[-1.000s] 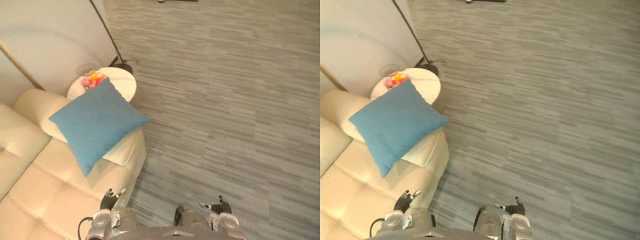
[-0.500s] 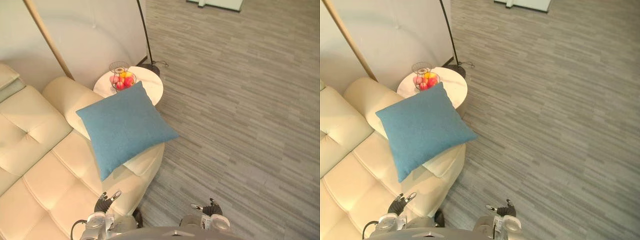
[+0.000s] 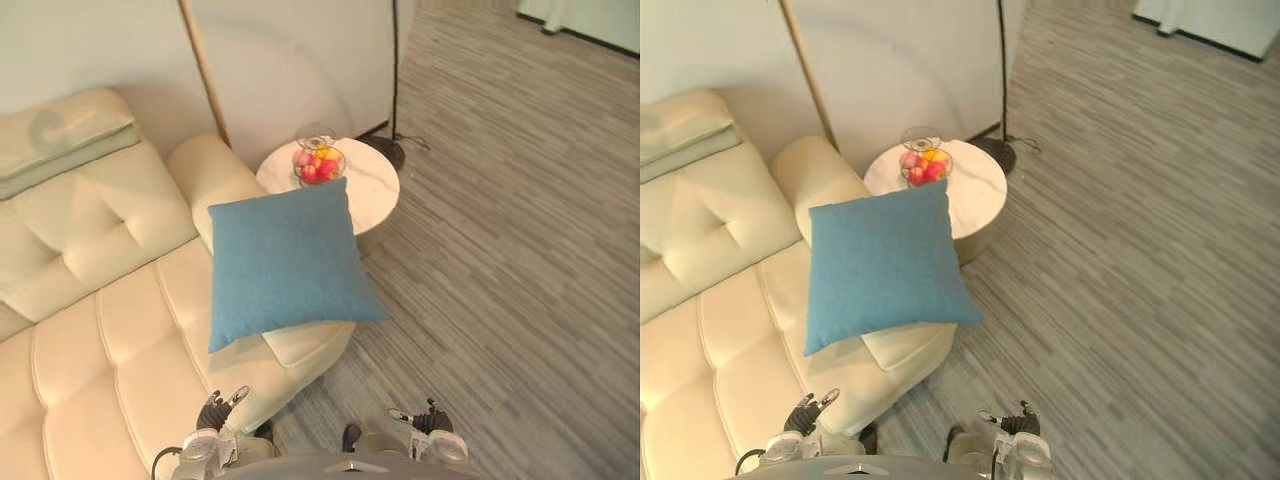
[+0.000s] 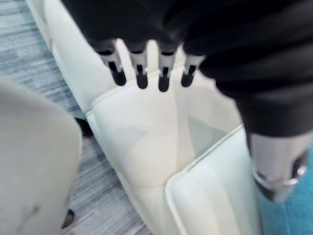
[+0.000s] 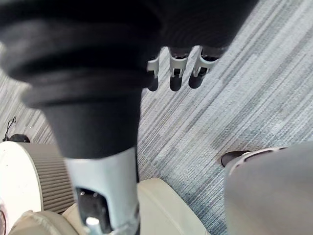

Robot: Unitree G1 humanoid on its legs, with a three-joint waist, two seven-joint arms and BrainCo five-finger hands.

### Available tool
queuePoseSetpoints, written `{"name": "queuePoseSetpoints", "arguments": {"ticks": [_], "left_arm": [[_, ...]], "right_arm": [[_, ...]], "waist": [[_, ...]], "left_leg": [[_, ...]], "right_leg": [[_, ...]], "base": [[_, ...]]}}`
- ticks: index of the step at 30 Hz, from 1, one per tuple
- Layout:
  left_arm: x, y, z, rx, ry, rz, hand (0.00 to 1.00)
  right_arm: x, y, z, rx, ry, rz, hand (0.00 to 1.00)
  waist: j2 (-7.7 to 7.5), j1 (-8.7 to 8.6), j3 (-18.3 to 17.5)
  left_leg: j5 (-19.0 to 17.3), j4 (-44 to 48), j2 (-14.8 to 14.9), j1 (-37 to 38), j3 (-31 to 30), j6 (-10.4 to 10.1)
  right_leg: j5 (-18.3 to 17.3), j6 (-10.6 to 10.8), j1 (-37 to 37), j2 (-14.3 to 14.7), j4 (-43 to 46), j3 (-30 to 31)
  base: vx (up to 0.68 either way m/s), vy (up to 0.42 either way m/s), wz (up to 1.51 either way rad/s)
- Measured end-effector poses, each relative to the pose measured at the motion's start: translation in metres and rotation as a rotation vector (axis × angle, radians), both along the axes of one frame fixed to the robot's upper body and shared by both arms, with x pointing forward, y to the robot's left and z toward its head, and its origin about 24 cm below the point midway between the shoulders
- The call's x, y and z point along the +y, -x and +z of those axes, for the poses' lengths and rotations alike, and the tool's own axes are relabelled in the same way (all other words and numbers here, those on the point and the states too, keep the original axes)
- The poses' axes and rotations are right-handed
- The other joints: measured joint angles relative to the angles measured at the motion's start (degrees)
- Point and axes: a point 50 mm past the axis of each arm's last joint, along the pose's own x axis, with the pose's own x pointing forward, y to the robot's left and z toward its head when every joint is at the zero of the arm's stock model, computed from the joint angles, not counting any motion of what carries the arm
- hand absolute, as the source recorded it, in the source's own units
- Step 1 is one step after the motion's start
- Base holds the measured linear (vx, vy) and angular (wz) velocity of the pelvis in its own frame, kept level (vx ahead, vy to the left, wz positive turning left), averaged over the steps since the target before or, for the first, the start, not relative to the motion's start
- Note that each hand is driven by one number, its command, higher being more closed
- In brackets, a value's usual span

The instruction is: Pick up cushions and gather them together orderly.

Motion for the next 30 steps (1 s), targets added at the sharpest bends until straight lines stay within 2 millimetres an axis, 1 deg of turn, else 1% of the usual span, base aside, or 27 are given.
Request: {"name": "queuePoseSetpoints", "arguments": {"ticks": [1,2,4,6,7,9,10,12,15,17,19,22,23,24,25,26,27,28,29,30], "left_arm": [[0.000,0.000,0.000,-0.002,-0.001,0.000,0.00],[0.002,-0.003,0.001,-0.010,-0.005,-0.002,0.00],[0.004,-0.003,0.001,-0.007,-0.012,-0.006,0.00],[0.006,-0.002,0.001,-0.004,-0.020,-0.012,0.00],[0.009,-0.002,0.001,0.000,-0.029,-0.020,0.00],[0.012,-0.002,0.002,0.002,-0.042,-0.031,0.00],[0.034,-0.004,0.009,-0.026,-0.101,-0.019,0.00],[0.052,-0.009,0.016,-0.057,-0.151,0.001,0.00],[0.066,-0.013,0.022,-0.078,-0.190,0.022,0.00],[0.081,-0.027,0.038,-0.162,-0.239,0.043,0.00],[0.090,-0.036,0.049,-0.213,-0.269,0.050,0.00],[0.094,-0.051,0.058,-0.266,-0.281,0.063,0.00],[0.093,-0.060,0.062,-0.293,-0.278,0.064,0.00],[0.090,-0.075,0.071,-0.350,-0.269,0.058,0.00],[0.086,-0.088,0.078,-0.393,-0.261,0.047,0.00],[0.083,-0.096,0.083,-0.418,-0.257,0.042,0.00],[0.077,-0.112,0.093,-0.472,-0.247,0.031,0.00],[0.069,-0.134,0.109,-0.554,-0.233,0.017,0.00],[0.066,-0.143,0.116,-0.583,-0.229,0.011,0.00],[0.060,-0.157,0.127,-0.631,-0.218,0.007,0.00]], "right_arm": [[0.000,-0.001,0.000,-0.003,-0.002,-0.008,0.00],[-0.002,-0.002,0.001,-0.008,-0.001,-0.023,0.00],[0.000,0.000,0.000,-0.004,-0.009,-0.035,0.00],[0.000,0.003,-0.001,0.002,-0.011,-0.039,0.00],[-0.003,0.003,0.000,-0.003,-0.007,-0.057,0.00],[-0.011,0.003,0.002,-0.014,0.005,-0.098,0.00],[-0.064,-0.021,0.041,-0.195,0.163,-0.158,0.00],[-0.095,-0.028,0.062,-0.254,0.264,-0.173,0.00],[-0.111,-0.035,0.077,-0.299,0.320,-0.171,0.00],[-0.123,-0.039,0.090,-0.327,0.371,-0.156,0.00],[-0.129,-0.045,0.099,-0.353,0.398,-0.146,0.00],[-0.130,-0.063,0.110,-0.401,0.409,-0.123,0.00],[-0.127,-0.074,0.115,-0.430,0.401,-0.107,0.00],[-0.117,-0.094,0.123,-0.480,0.383,-0.069,0.00],[-0.110,-0.108,0.129,-0.519,0.366,-0.047,0.00],[-0.106,-0.117,0.134,-0.544,0.359,-0.035,0.00],[-0.098,-0.134,0.145,-0.595,0.347,-0.011,0.00],[-0.086,-0.158,0.163,-0.669,0.336,0.031,0.00],[-0.081,-0.167,0.171,-0.701,0.328,0.041,0.00],[-0.073,-0.182,0.185,-0.754,0.321,0.062,0.00]], "waist": [[-0.04,0.31,0.0],[-0.24,0.87,-0.1],[-0.68,0.89,-0.3],[-1.00,0.77,-0.3],[-1.36,0.44,-0.6],[-1.50,0.34,-0.7],[-1.29,-0.13,-0.9],[-1.29,-0.14,-1.0],[-1.17,-0.47,-1.2],[-1.02,-0.63,-1.3],[-0.74,-0.69,-1.5],[-0.28,-0.99,-1.8],[-0.17,-1.03,-1.7],[-0.16,-1.00,-1.4],[-0.22,-0.83,-1.1],[-0.21,-0.67,-0.7],[-0.13,-0.22,0.3],[-0.13,0.33,1.3],[-0.11,0.57,1.9],[0.01,0.90,3.3]], "left_leg": [[0.2,0.0,0.1,-0.1,0.7,0.1],[0.5,-0.2,0.1,-0.5,3.0,0.6],[1.3,-0.5,-0.3,-1.0,5.9,1.1],[1.8,-0.8,-0.8,-1.0,5.9,1.2],[2.9,-2.2,-1.3,-0.7,6.0,1.4],[4.0,-4.4,-1.6,0.4,6.1,1.6],[7.1,-9.9,-2.0,2.6,6.8,2.1],[6.8,-10.2,-2.1,2.6,7.5,2.3],[6.3,-10.2,-2.1,2.5,8.6,2.8],[6.2,-10.2,-2.0,2.0,10.2,2.9],[6.0,-10.2,-2.1,2.0,10.3,3.1],[6.5,-10.2,-2.3,0.9,10.4,3.0],[6.9,-10.2,-2.3,-0.2,10.3,3.0],[7.5,-9.8,-2.4,-2.3,10.1,2.8],[8.1,-9.8,-2.5,-3.6,10.0,2.7],[8.4,-9.8,-2.5,-4.2,10.0,2.7],[8.7,-9.8,-2.3,-5.2,9.9,2.7],[8.9,-9.1,-2.2,-7.6,9.7,2.7],[8.9,-8.5,-2.2,-8.5,9.7,2.7],[8.9,-7.6,-2.2,-9.7,9.7,2.7]], "right_leg": [[0.1,-0.1,0.0,-0.1,-0.2,-0.1],[0.4,-0.5,0.0,-0.4,-0.9,-0.3],[0.9,-0.1,0.2,-1.0,-1.9,-0.5],[1.7,0.2,1.3,-1.3,-3.5,-0.9],[2.2,0.5,2.2,-1.7,-4.9,-1.4],[2.7,0.6,2.7,-1.8,-5.5,-1.6],[3.6,0.8,2.8,-1.8,-6.2,-1.6],[3.9,1.1,3.0,-1.9,-7.0,-1.6],[4.0,0.9,3.2,-1.9,-7.7,-1.5],[4.0,1.0,3.2,-1.9,-8.3,-1.5],[4.0,1.0,3.2,-2.0,-8.7,-1.3],[4.8,1.4,2.4,-2.4,-9.0,-1.4],[5.2,1.3,1.3,-2.4,-9.0,-1.4],[5.7,1.2,-0.6,-2.5,-9.0,-1.7],[5.9,1.1,-1.9,-2.5,-9.0,-1.9],[6.0,0.9,-2.5,-2.4,-9.0,-2.0],[6.3,0.4,-3.6,-2.4,-8.9,-2.2],[6.7,0.2,-5.6,-2.4,-8.7,-2.3],[6.9,0.1,-6.2,-2.4,-8.7,-2.4],[7.2,0.1,-6.8,-2.4,-8.7,-2.5]], "base": [[0.01,0.006,0.19],[-0.02,0.040,0.08],[-0.03,0.059,0.09],[-0.01,0.063,0.16],[-0.03,0.057,0.28],[-0.08,0.059,0.17],[-0.16,0.062,0.00],[-0.13,0.049,-0.01],[-0.04,0.027,0.00],[-0.01,0.016,0.06],[0.02,0.002,-0.02],[0.08,0.010,0.00],[0.05,0.004,0.04],[0.06,0.002,0.07],[0.06,0.000,0.10],[0.04,-0.003,0.11],[-0.01,0.002,0.09],[-0.02,0.003,0.09],[-0.06,0.006,0.08],[-0.07,0.001,0.08]]}}
